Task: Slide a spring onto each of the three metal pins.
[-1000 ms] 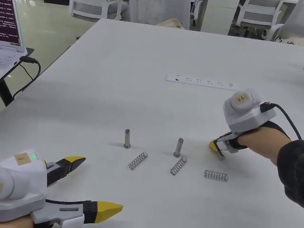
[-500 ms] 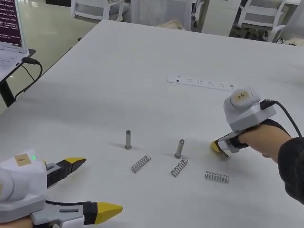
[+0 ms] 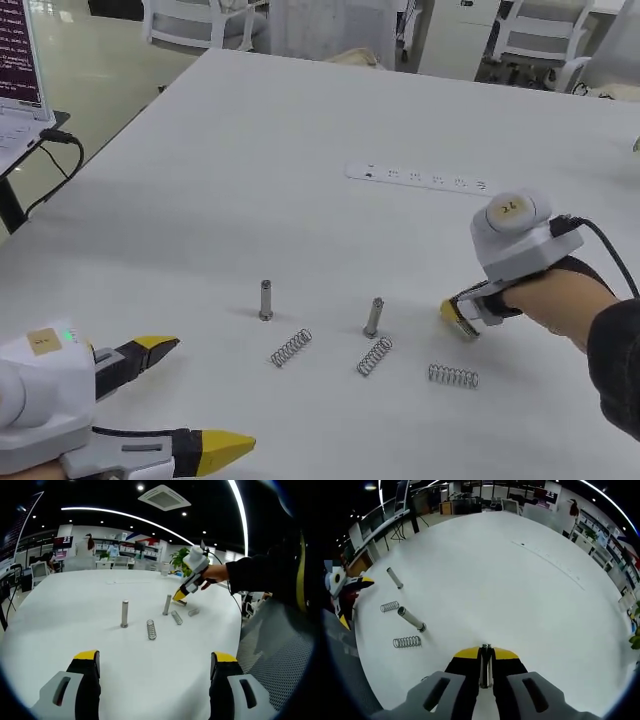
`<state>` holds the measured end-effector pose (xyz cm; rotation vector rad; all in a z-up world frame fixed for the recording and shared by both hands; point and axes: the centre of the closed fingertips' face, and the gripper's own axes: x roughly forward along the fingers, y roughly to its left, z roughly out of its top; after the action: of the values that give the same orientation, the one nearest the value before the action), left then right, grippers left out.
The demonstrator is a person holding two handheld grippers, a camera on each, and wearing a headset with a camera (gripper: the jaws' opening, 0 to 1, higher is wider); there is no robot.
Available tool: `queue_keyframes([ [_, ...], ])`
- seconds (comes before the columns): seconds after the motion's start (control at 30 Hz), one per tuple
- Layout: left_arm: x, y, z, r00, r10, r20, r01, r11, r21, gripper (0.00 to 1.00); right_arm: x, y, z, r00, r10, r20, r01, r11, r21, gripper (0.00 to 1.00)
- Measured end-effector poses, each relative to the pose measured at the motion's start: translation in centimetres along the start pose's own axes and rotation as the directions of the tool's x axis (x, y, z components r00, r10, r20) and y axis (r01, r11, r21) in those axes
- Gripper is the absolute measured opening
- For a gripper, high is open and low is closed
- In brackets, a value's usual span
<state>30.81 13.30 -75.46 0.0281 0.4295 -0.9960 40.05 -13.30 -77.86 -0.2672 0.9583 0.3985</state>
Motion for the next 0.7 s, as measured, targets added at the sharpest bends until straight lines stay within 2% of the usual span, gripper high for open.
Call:
queue_keyframes([
  [0.7, 0.1, -0.5, 0.4, 0.9999, -0.010, 0.004, 0.010, 1.000, 0.013, 0.88, -2.5, 0.3, -0.4, 0.9977, -0.009, 0.067, 0.007, 1.000, 0.024, 0.05],
])
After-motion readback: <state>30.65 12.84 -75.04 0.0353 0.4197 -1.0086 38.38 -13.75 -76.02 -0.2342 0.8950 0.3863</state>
